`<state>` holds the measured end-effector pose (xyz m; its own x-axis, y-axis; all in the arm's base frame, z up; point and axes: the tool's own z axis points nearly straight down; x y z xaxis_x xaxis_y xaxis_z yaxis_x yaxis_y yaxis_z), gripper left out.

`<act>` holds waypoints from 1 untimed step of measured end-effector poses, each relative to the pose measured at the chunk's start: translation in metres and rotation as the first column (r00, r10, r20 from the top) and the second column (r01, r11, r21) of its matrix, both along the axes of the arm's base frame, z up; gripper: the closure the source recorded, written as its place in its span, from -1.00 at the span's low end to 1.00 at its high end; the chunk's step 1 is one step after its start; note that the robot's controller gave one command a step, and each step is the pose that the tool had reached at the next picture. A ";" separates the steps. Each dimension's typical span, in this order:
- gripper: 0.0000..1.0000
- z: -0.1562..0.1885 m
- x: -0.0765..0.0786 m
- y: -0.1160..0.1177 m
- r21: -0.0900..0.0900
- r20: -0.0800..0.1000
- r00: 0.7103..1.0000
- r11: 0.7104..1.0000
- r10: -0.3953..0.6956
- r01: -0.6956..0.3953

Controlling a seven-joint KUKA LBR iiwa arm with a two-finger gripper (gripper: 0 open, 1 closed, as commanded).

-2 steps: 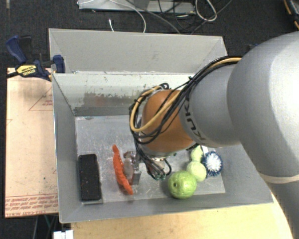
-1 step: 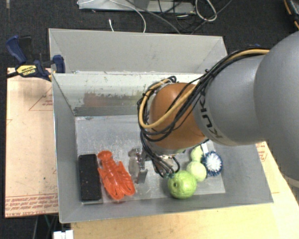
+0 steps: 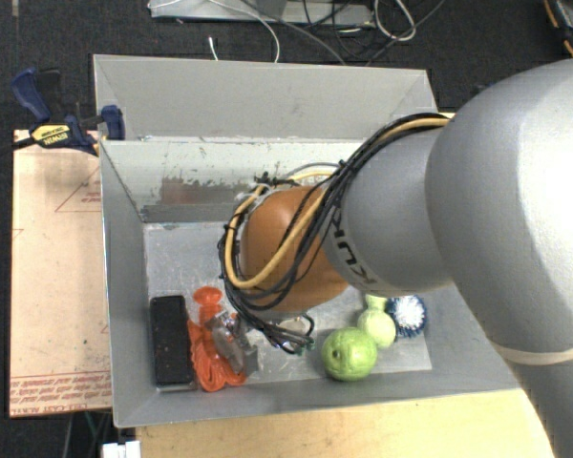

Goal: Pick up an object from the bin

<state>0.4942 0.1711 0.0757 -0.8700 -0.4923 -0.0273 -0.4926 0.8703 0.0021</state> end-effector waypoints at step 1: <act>1.00 0.001 -0.004 0.018 0.004 -0.001 0.970 0.970 -0.242 0.242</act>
Offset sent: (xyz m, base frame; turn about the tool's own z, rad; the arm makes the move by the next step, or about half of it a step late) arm 0.0026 -0.0436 0.1475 -0.0887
